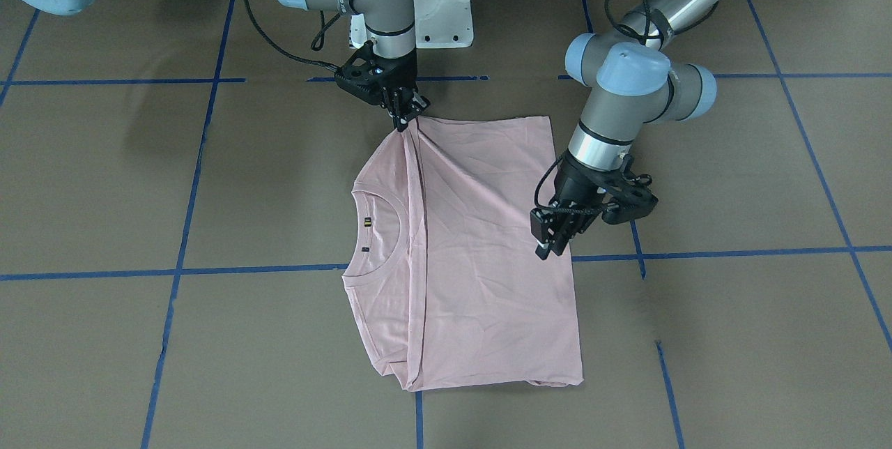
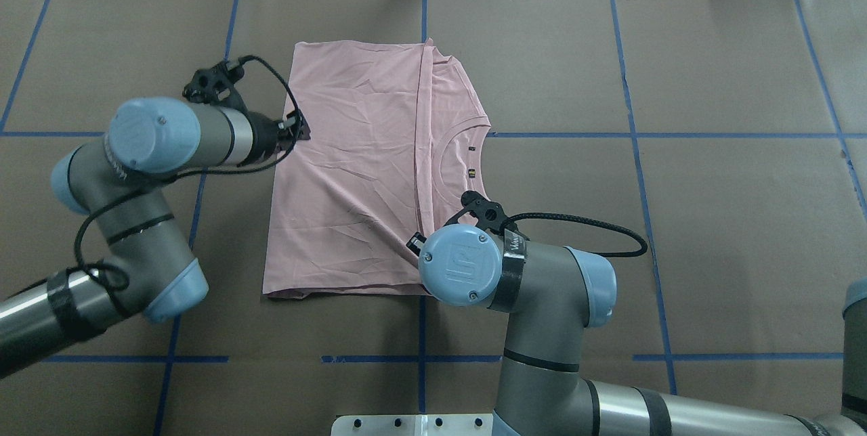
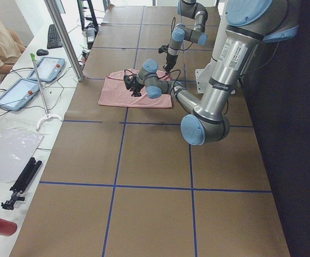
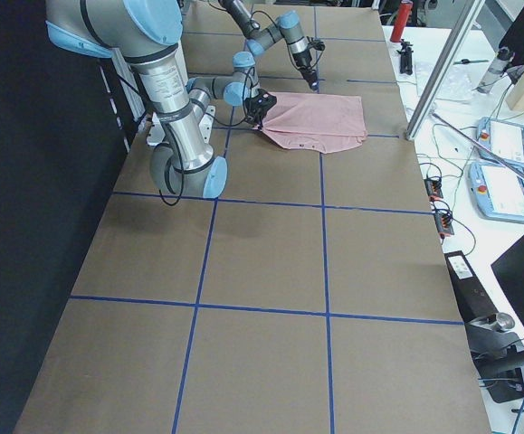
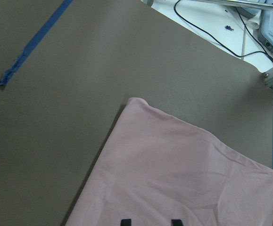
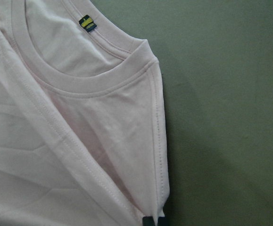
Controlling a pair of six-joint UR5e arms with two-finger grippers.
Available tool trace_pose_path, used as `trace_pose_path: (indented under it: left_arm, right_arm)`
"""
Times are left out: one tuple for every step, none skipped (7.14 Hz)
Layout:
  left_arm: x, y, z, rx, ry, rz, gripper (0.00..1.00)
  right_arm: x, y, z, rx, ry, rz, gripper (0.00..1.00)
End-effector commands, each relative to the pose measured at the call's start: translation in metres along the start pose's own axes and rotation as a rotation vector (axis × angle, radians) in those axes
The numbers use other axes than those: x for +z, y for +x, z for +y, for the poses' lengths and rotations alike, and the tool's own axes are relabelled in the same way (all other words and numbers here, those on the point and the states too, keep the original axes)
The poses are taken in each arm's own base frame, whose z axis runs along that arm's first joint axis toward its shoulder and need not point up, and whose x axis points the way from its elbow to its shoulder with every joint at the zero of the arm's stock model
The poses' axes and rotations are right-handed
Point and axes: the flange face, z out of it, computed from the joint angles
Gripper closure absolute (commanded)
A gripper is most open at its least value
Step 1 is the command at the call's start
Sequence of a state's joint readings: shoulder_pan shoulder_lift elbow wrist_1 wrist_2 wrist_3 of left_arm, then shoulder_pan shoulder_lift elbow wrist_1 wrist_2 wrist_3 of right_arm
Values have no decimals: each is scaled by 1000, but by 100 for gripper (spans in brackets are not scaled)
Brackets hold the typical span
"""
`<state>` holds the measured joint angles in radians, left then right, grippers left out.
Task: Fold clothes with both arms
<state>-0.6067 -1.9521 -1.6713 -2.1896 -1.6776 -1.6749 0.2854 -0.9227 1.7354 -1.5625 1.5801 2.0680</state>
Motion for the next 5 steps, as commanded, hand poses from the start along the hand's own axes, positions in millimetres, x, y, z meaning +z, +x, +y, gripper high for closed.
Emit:
trace_pose_path:
  left_arm:
    - [-47,-40,94,-25,-97,-69,50]
    - [-42,-52,118,-6,-127,-131,46]
    - [-41,-55,127,1,-139,-161,45]
    - [-45,-55,130,-1,-169,-181,42]
    - [-39,-65,137,3,-185,-221,40]
  right_arm:
    - [-4,9,-3,-4,-6,-3,100]
    - [-2,10,-3,-5,-5,1,100]
    - [-4,9,-1,-6,-8,-4,100]
    - [-3,9,0,-8,-8,-2,100]
    - [-3,9,1,-9,-8,-2,100]
